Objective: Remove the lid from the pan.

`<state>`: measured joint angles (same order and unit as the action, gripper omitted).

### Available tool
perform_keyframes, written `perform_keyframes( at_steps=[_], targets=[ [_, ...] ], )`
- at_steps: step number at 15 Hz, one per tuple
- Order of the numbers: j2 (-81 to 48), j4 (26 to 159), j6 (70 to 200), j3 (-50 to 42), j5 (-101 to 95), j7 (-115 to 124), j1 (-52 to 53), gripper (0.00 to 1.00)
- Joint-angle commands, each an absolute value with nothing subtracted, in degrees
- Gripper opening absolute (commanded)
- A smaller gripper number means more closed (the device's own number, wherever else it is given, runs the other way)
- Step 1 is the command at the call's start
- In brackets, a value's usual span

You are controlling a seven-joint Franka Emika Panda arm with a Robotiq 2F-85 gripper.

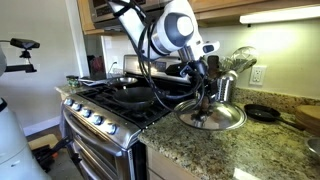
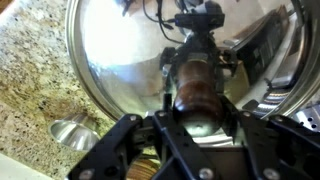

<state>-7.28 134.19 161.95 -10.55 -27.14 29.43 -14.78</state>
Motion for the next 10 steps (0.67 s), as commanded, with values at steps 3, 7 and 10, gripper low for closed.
perform_keyframes(
  at_steps=[3,7,10],
  targets=[
    [-16.19,128.94,165.14,-15.86,-25.86,33.81,-6.71,0.21],
    [-20.41,127.19,166.33,-18.56,-22.75,33.03,-2.19,0.21],
    [-22.14,127.55,167.65,-20.61,-20.59,32.66,0.12,0.21]
  ],
)
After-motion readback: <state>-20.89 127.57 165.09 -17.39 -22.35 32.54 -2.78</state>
